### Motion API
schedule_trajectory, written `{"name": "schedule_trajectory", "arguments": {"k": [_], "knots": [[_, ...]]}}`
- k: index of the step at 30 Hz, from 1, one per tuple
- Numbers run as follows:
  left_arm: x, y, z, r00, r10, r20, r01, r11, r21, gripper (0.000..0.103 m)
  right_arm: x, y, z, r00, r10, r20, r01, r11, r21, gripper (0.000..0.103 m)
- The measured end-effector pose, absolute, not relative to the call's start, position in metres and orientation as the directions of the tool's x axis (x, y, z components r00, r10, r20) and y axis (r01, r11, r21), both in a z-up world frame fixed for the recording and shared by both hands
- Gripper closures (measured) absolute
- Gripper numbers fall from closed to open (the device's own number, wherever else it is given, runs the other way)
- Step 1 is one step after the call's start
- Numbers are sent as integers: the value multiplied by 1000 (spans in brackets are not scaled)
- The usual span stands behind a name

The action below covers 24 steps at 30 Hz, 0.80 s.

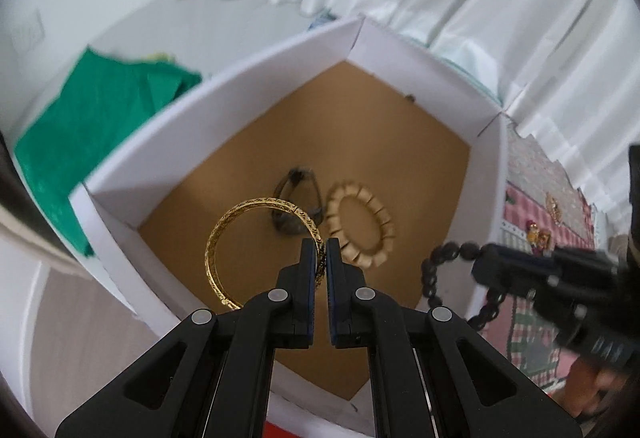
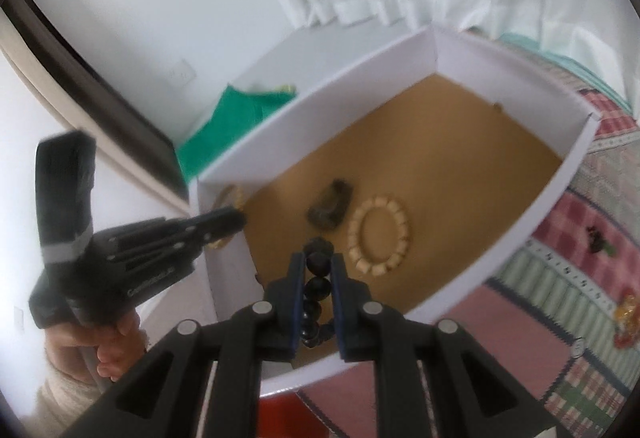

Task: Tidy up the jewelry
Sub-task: 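Open both tools to drop the bangle and bead bracelet into the box, then withdraw both tools from the box back over the quilt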

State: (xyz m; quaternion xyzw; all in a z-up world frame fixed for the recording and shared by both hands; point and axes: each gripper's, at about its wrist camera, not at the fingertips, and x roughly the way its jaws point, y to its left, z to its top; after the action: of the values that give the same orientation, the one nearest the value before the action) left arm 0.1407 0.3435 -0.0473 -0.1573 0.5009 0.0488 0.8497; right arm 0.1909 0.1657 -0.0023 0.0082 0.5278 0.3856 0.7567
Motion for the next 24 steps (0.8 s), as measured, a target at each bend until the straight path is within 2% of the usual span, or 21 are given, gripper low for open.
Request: {"name": "schedule_trajectory", "arguments": {"k": [6,8,10,11,12,14,17,18,19,24], "knots": [[146,352,-67,454,-110,-884,-252,936,-246,99,179,199,-33,134,541,-830,-583,720,376,89],[147,351,-67,449,-89,-889,-262,938,-226,88,177,205,-37,134,547,-826,-584,717,380,87],[144,354,-63,452,-60,-890,-286,935,-209,38,177,206,-40,122,563,-818,-580,709,402,62],[140,357,-59,466,-38,-884,-307,930,-202,30,177,204,-38,123,567,-815,-575,710,407,42],[136,359,-53,486,-24,-874,-318,926,-202,21,175,201,-35,141,572,-808,-570,714,407,35],[129,359,-44,519,-16,-855,-317,925,-210,19,173,193,-24,187,573,-798,-578,721,382,33],[121,349,-29,562,9,-827,-311,929,-200,14,168,177,-9,252,561,-788,-576,741,343,21],[118,342,-24,577,27,-816,-305,934,-185,11,165,166,-3,299,551,-779,-570,758,317,21],[114,332,-19,596,48,-802,-294,942,-163,10,163,160,0,327,544,-773,-566,767,302,21],[102,272,-5,662,59,-747,-197,976,-97,4,150,107,15,453,503,-736,-520,820,240,7]]}}
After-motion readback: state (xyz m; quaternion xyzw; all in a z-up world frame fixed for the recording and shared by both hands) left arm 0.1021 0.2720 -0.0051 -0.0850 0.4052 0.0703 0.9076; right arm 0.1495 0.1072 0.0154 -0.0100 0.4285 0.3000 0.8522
